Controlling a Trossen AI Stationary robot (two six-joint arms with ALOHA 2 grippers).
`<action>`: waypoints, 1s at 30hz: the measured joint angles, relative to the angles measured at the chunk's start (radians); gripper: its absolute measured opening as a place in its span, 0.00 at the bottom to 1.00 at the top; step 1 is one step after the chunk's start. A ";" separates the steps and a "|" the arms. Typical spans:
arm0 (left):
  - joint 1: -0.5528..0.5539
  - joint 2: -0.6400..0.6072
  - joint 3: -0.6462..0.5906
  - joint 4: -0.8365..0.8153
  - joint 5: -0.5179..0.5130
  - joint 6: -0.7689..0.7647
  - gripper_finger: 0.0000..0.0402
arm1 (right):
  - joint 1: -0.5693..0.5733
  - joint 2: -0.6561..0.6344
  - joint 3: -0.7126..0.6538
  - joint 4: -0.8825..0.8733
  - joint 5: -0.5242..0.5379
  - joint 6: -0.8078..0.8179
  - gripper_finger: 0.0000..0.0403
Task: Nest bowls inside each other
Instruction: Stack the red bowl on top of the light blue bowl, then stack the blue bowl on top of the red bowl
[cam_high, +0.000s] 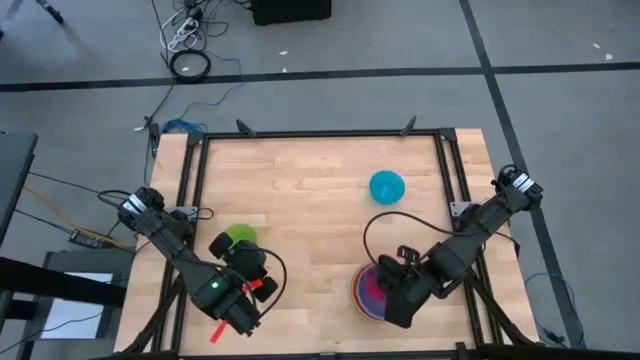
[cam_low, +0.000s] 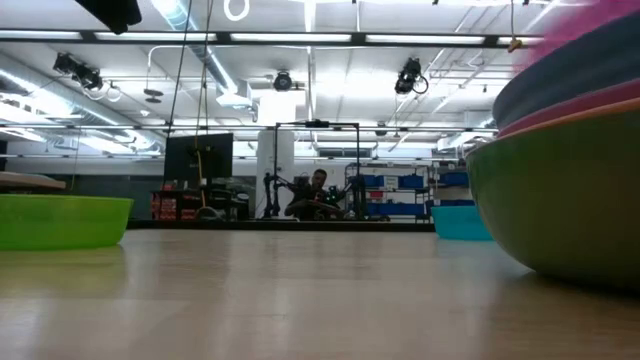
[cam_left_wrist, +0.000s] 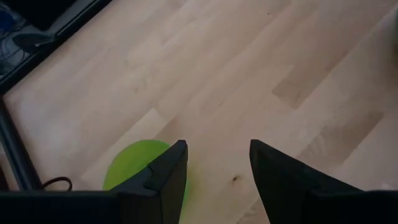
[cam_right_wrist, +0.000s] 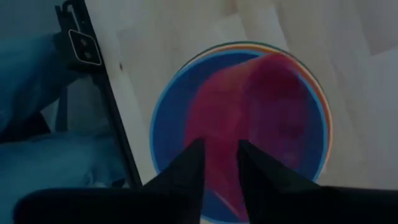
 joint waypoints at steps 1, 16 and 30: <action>0.000 0.000 -0.001 0.002 0.001 -0.006 0.45 | -0.006 0.000 0.000 0.000 -0.016 -0.006 0.24; 0.023 0.000 -0.110 0.001 0.180 -0.176 0.45 | 0.005 0.000 -0.001 -0.063 0.111 -0.016 0.38; 0.129 0.000 -0.310 0.167 0.465 -0.233 0.45 | 0.002 0.000 -0.001 -0.073 0.190 -0.036 0.38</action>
